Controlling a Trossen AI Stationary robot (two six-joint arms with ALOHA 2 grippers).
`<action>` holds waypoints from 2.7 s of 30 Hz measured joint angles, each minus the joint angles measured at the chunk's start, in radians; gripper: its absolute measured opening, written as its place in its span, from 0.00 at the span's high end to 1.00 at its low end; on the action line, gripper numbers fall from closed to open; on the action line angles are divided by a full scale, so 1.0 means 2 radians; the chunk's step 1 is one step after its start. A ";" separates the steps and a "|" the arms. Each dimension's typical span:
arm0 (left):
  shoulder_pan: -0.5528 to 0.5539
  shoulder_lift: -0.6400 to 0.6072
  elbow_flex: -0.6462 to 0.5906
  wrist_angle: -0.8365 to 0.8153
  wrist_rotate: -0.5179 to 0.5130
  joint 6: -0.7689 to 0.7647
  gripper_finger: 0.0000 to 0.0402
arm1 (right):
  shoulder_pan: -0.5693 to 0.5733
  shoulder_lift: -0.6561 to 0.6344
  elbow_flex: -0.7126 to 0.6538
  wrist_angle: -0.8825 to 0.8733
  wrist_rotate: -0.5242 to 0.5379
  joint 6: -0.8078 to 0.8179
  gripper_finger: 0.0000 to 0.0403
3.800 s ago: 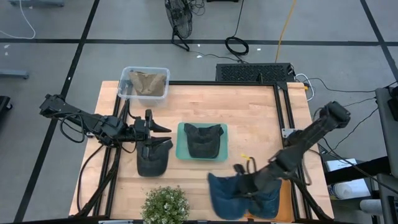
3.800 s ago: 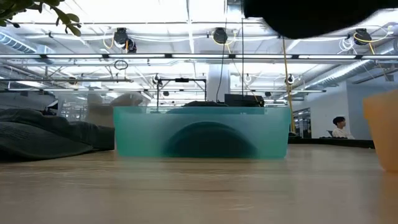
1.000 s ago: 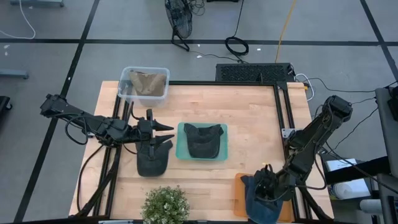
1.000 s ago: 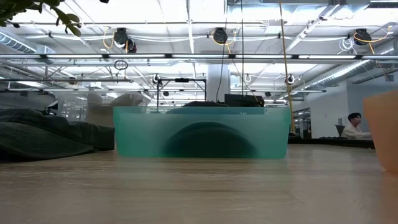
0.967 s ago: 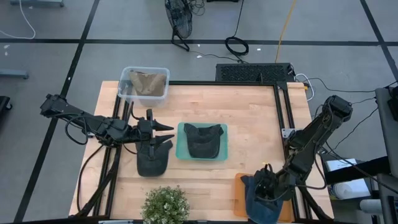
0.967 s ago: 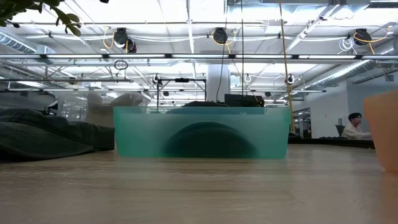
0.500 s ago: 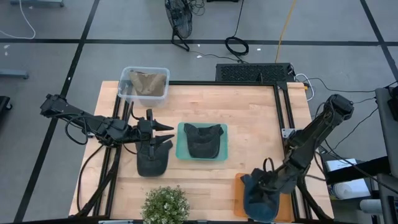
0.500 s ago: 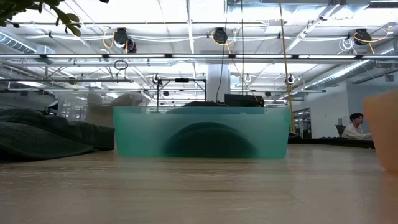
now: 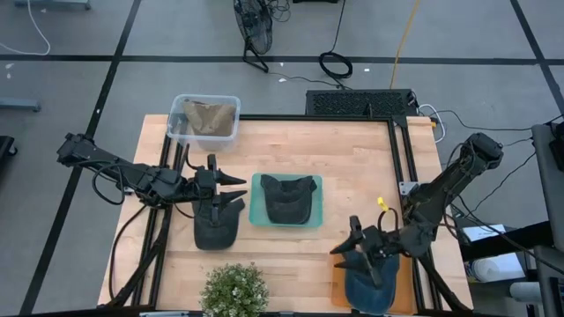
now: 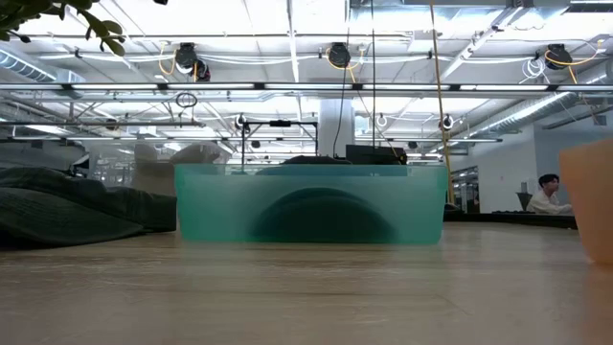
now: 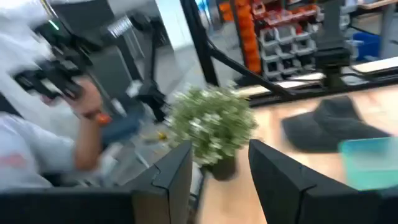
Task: Pick & Place hat
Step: Put the blue cap into the orange bin
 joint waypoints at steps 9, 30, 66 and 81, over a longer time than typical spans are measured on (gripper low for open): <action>0.000 0.000 0.000 0.000 0.000 0.001 0.67 | -0.016 0.043 0.205 -0.446 -0.014 0.067 0.65; 0.000 0.000 0.000 0.000 0.000 -0.004 0.67 | -0.032 0.237 0.357 -0.790 -0.382 0.373 0.42; 0.000 0.000 0.000 0.000 0.002 -0.004 0.67 | -0.028 0.273 0.299 -0.761 -0.341 0.308 0.91; 0.000 0.000 0.000 0.000 0.002 -0.004 0.67 | 0.005 0.201 0.301 -0.712 -0.323 0.374 0.99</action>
